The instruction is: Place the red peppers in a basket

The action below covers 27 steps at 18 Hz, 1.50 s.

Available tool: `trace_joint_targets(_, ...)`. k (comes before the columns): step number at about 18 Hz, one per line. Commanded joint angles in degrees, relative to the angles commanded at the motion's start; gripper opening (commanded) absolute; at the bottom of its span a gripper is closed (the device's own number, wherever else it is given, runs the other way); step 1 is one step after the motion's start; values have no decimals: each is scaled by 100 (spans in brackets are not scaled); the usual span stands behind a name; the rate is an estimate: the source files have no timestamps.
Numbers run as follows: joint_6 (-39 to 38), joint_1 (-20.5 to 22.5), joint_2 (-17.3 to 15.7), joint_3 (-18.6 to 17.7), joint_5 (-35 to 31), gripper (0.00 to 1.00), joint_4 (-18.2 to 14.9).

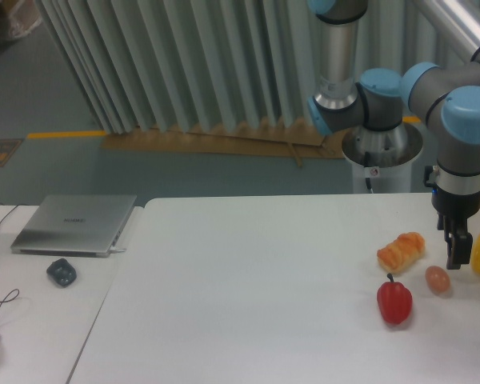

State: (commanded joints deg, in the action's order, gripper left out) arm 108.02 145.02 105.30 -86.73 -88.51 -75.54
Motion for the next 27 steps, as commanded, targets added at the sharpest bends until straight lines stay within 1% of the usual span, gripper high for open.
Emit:
trace_joint_targets(2,-53,0,-9,-63,-26,100,21)
trace_joint_targets(5,0,44,-18,-64,-18,100,83)
trace_joint_targets(15,-132,18,-27,-46,9,100,74)
trace_joint_targets(27,-228,18,43,85,-35,100,92)
